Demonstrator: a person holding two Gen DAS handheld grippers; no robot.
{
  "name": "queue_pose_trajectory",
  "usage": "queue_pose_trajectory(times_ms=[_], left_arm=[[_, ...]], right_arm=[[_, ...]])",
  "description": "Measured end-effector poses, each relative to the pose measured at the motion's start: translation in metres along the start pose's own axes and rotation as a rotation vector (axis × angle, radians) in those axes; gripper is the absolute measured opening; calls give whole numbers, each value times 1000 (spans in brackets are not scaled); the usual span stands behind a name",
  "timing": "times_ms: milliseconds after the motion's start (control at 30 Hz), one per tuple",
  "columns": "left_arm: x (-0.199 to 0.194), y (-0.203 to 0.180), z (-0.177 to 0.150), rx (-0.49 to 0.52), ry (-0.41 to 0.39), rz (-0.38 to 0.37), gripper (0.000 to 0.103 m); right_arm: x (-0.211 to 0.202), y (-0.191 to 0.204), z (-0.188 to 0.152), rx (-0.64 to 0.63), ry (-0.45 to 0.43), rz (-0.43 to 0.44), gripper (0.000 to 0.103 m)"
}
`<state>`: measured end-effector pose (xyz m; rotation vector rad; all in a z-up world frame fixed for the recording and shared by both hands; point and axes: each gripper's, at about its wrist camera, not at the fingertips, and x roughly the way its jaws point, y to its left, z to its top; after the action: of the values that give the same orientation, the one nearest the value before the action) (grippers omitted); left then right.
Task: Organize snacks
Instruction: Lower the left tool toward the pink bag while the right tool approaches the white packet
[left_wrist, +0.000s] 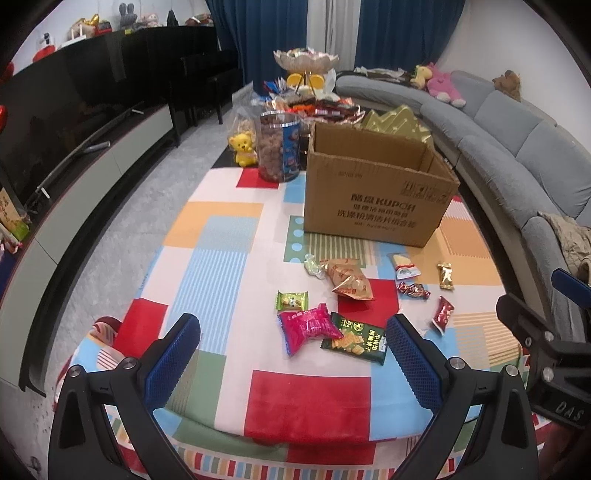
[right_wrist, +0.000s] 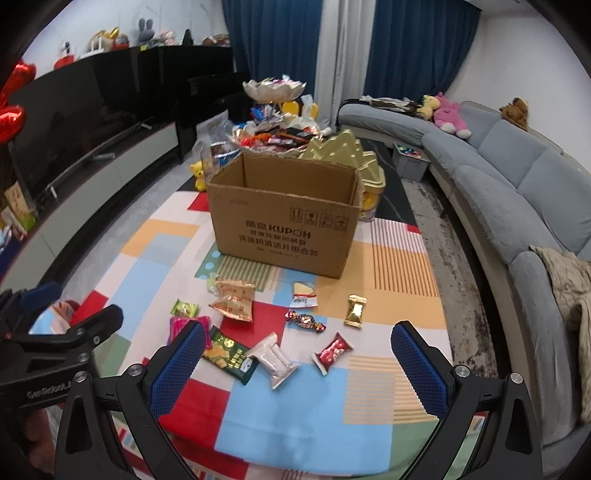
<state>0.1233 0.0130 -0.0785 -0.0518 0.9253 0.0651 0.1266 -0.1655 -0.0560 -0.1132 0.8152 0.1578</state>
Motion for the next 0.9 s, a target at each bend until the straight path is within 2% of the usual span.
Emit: queue_pose_trajectory(times_ms=[333, 900], left_arm=[[52, -1, 0, -45, 114, -5, 102], [122, -4, -6, -93, 227, 11, 99]], right_arm=[[46, 9, -9, -75, 78, 53, 83], [117, 20, -30, -179, 216, 121, 74]])
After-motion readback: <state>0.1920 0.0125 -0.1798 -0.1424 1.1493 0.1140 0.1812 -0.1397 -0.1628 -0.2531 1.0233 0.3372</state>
